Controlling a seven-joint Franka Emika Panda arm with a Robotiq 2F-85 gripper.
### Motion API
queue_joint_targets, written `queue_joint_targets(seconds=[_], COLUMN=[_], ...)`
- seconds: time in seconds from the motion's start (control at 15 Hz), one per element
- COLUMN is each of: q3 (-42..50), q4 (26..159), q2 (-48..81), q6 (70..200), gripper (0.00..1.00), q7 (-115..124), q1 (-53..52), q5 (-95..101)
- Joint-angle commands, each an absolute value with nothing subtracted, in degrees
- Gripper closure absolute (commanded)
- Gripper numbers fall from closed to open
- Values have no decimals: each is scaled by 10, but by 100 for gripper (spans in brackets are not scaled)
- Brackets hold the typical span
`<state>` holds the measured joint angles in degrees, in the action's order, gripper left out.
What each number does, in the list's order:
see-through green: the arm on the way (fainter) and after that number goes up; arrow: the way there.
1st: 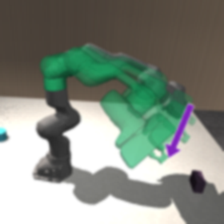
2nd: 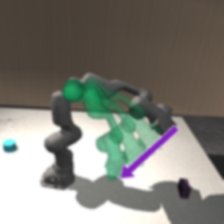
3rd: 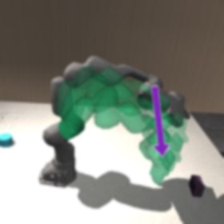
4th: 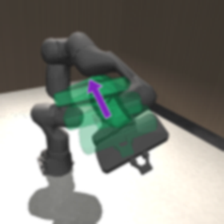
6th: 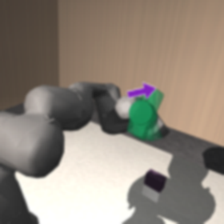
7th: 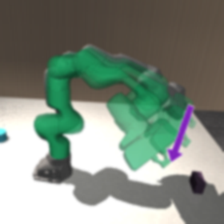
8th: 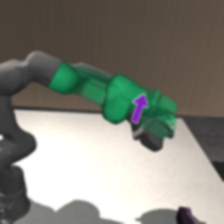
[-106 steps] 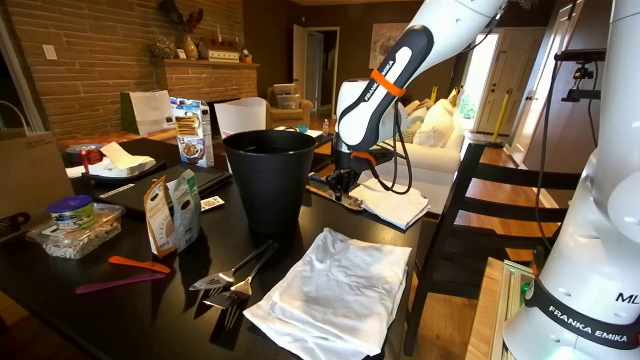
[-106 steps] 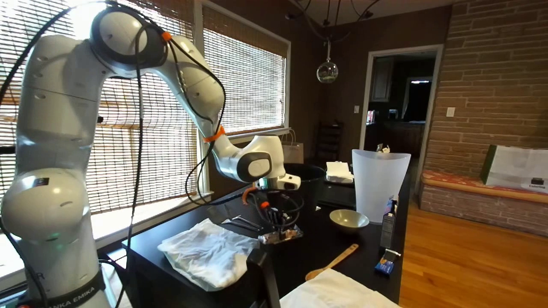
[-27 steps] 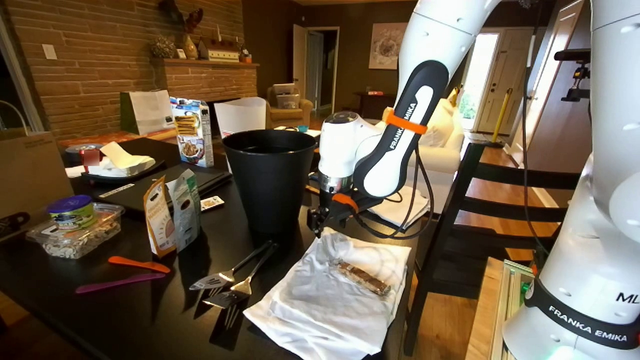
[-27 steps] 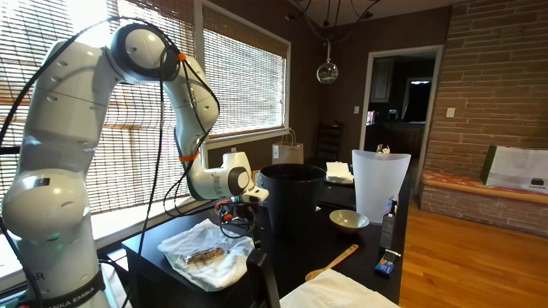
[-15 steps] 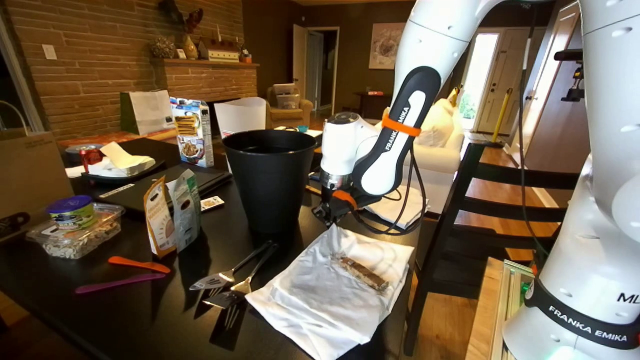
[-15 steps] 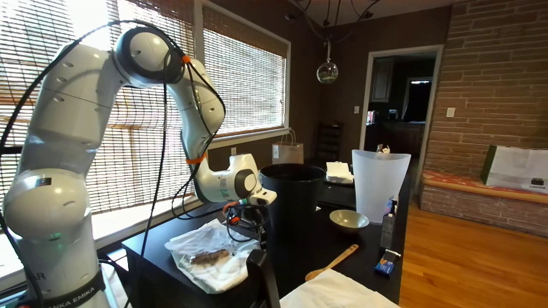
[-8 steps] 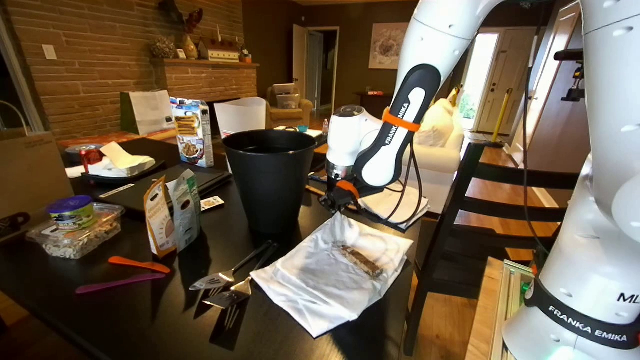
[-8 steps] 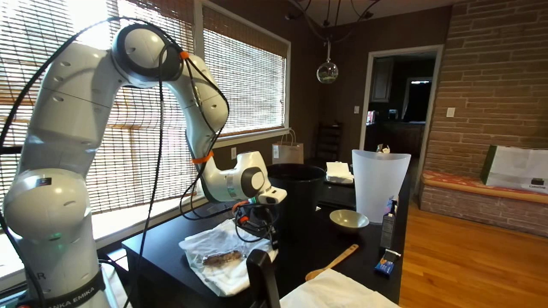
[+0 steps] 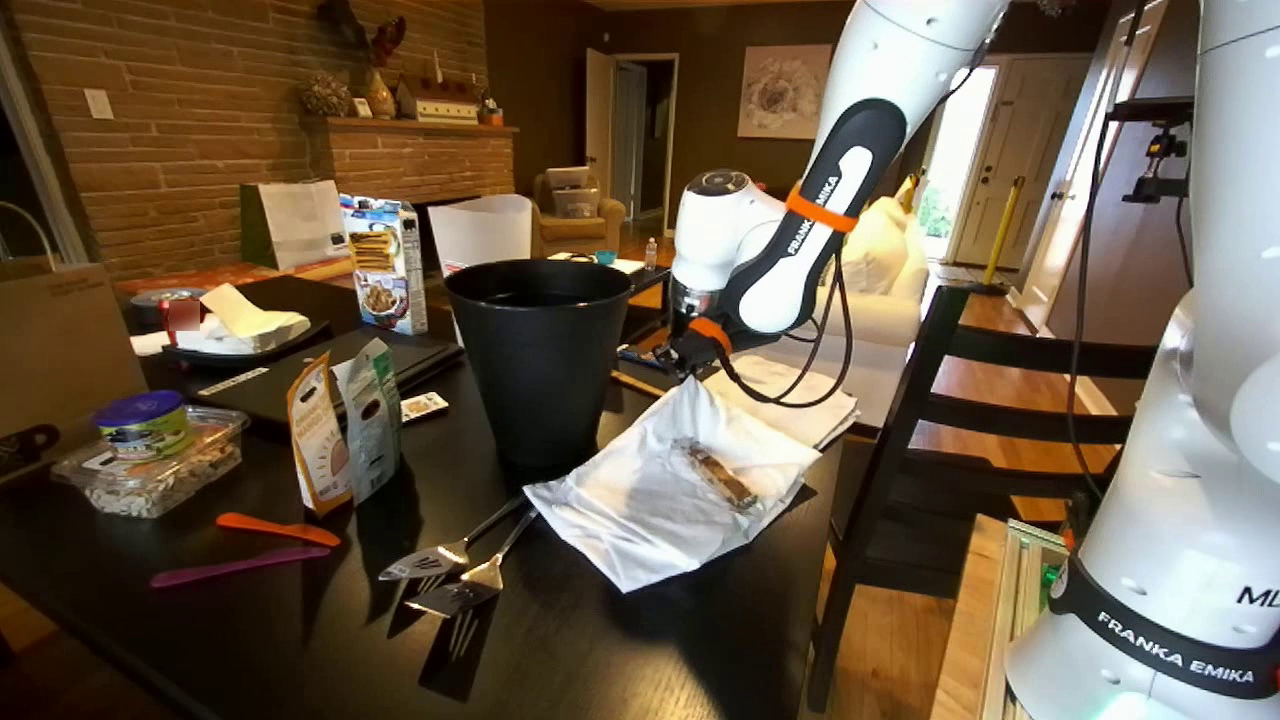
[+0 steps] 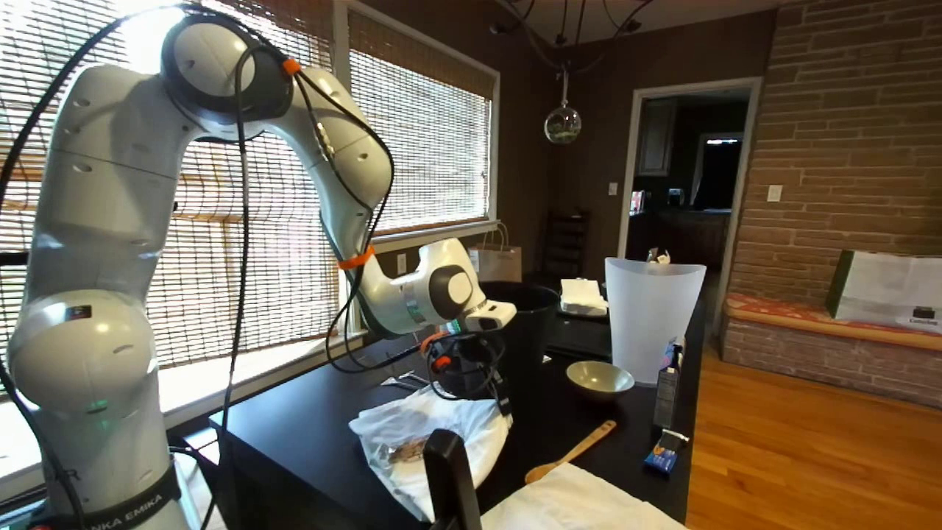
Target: Put the chocolate on the white cloth then fold it
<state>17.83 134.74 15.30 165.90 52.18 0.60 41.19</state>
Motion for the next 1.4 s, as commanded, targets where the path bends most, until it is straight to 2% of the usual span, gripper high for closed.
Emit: queue_joint_targets(seconds=[0.0,0.4,0.47,0.53,0.67,0.93,1.2,1.27,1.33], q3=[197,198,195,196,192,190,183,140,133], q4=[1379,1393,1393,1394,1409,1443,1512,1526,1537], q2=[92,49,53,52,34,-4,-39,-44,-45], q6=[1630,1579,1581,1588,1590,1590,1575,1569,1561], gripper=[98,98,96,69,61,33,6,1,0], q7=[545,576,573,575,566,564,498,482,468], q1=[-24,-44,-42,-41,-41,-41,-42,0,3], q5=[464,520,506,506,493,503,430,408,387])
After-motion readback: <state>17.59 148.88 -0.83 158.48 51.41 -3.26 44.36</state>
